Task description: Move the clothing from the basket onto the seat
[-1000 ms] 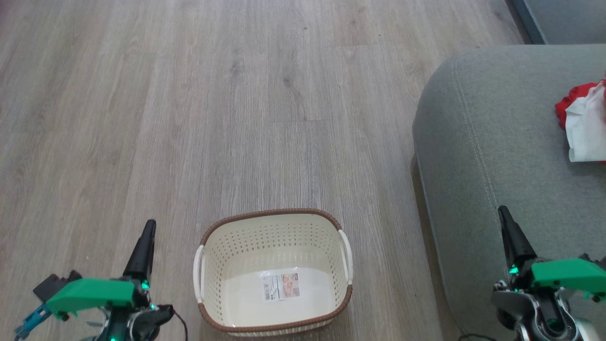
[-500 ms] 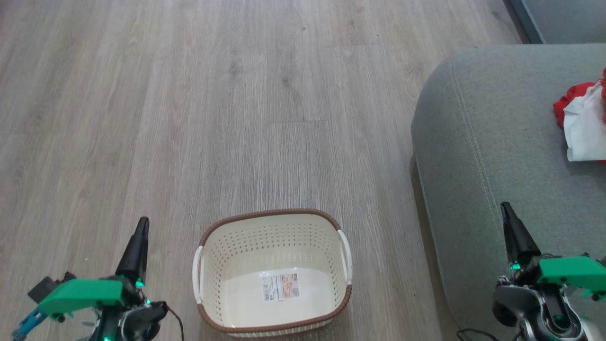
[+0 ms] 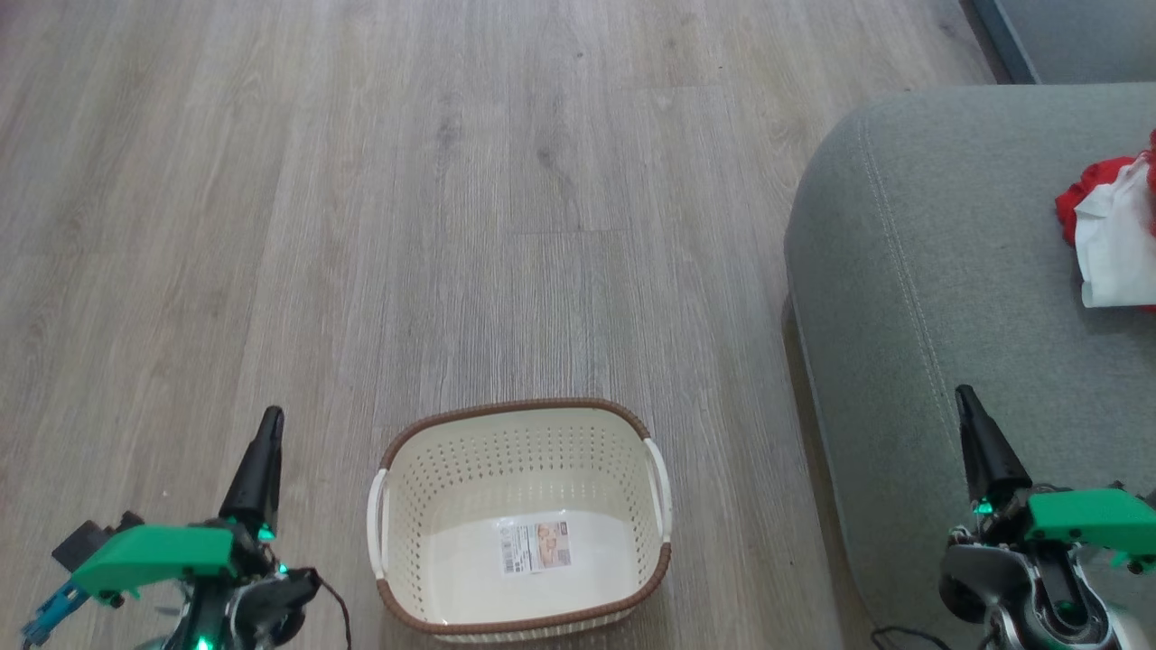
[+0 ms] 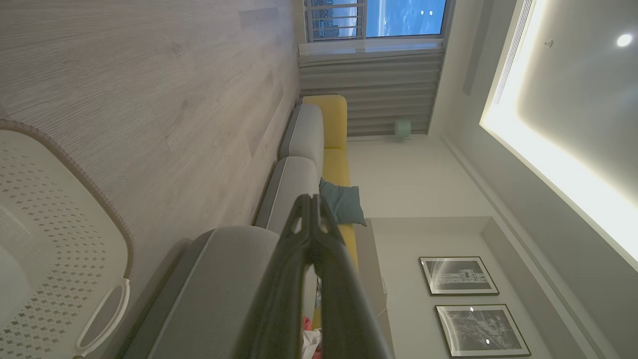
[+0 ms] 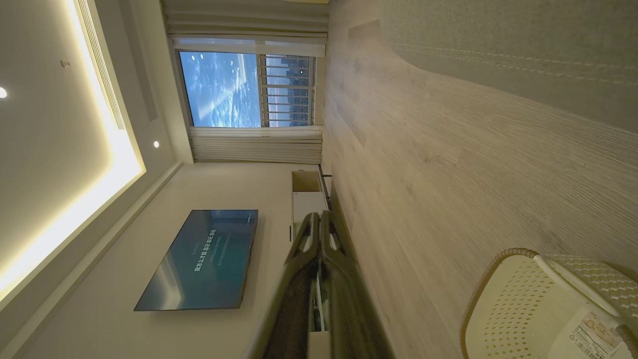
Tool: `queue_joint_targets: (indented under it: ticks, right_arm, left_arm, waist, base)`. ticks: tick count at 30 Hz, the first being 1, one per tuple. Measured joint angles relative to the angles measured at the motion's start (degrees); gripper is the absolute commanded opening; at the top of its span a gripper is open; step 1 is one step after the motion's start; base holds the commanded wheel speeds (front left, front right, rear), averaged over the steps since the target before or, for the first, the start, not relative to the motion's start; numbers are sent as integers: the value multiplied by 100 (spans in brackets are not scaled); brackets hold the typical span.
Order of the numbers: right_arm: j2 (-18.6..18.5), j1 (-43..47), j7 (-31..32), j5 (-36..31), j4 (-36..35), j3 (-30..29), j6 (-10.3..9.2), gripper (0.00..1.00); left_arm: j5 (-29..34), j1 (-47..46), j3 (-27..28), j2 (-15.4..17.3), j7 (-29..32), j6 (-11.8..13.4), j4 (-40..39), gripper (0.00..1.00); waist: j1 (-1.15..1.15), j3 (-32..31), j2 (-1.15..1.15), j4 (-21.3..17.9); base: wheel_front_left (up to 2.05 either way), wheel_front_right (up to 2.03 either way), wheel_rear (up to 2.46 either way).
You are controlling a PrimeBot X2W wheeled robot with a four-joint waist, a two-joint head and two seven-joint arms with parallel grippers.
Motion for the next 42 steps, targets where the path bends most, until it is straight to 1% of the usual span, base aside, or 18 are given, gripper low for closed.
queue_joint_targets:
  ticks: [42]
  right_arm:
    - [27, 0, 16, -1, 1, -23, -1, 0]
  left_arm:
    - [1, 0, 22, -30, 49, 0, 0, 0]
  waist:
    - [0, 0, 0, 0]
  base:
    - [0, 0, 0]
